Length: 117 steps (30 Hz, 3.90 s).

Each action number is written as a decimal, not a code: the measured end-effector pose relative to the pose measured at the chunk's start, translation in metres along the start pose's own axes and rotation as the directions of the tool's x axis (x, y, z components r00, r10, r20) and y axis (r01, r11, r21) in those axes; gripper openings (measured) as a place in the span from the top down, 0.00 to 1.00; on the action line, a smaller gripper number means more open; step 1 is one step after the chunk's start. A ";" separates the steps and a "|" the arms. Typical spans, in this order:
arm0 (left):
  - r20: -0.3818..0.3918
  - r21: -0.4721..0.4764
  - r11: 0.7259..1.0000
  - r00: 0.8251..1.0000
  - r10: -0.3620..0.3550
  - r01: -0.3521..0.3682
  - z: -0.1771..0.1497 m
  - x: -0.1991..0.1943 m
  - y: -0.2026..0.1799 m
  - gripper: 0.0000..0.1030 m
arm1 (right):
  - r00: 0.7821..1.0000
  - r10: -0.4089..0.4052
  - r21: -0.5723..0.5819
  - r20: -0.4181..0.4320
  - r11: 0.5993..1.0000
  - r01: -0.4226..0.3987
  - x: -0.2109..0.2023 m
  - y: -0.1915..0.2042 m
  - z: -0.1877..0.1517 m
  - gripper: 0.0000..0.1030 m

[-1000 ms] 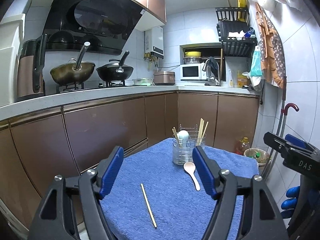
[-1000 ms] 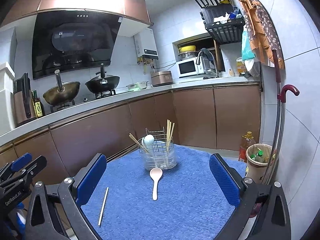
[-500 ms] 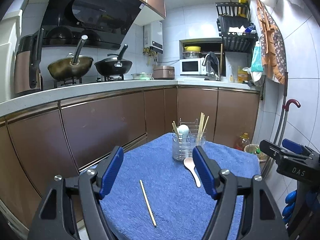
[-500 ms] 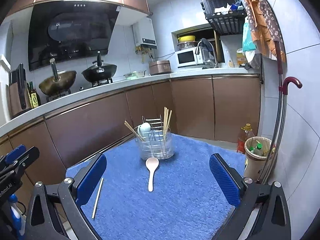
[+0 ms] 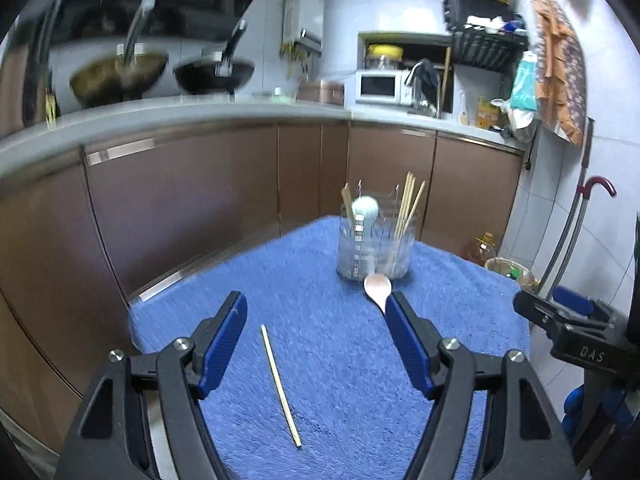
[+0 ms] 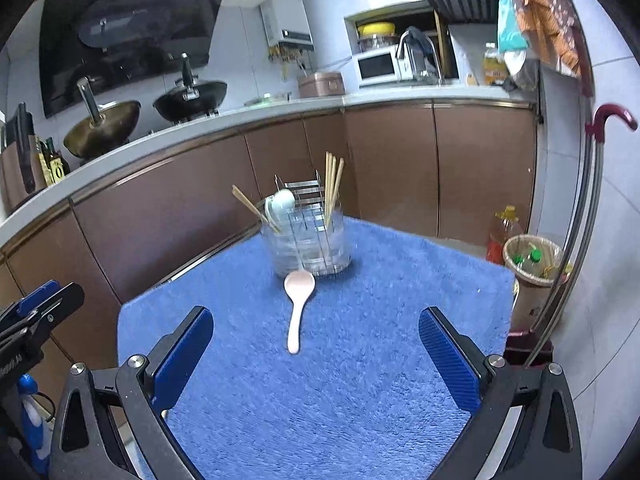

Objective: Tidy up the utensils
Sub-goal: 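Lower the right tool onto the pink spoon while the left tool lowers onto the last chopstick, then close the right gripper on the pink spoon while the left gripper closes on the chopstick, then carry the pink spoon with the right tool while the left tool carries the chopstick to the holder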

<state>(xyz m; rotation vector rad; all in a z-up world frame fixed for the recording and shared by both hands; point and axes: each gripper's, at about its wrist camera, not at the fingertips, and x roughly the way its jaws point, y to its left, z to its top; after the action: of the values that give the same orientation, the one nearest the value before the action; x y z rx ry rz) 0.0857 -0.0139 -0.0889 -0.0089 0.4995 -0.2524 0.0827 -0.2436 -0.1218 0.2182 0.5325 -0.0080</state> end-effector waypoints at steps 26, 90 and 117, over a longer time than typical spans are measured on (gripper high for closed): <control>-0.441 -0.384 0.914 0.843 -0.307 0.132 -0.042 0.195 0.100 0.63 | 0.913 0.233 0.082 -0.335 0.972 -0.218 0.163 -0.034 0.006 0.57; -0.556 -0.287 0.957 0.806 -0.203 0.043 -0.029 0.208 0.105 0.95 | 0.889 0.245 -0.030 -0.386 0.960 -0.277 0.151 -0.011 0.020 0.94; 0.151 -0.147 0.925 0.932 -0.330 0.351 0.157 0.100 0.008 0.95 | 0.987 0.109 -0.112 0.120 0.989 -0.096 0.088 0.008 0.158 0.94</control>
<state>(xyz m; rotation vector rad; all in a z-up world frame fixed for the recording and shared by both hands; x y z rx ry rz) 0.2471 -0.0389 0.0013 -0.2814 0.3927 -0.5468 0.2384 -0.2645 -0.0317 0.1405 0.3940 0.1055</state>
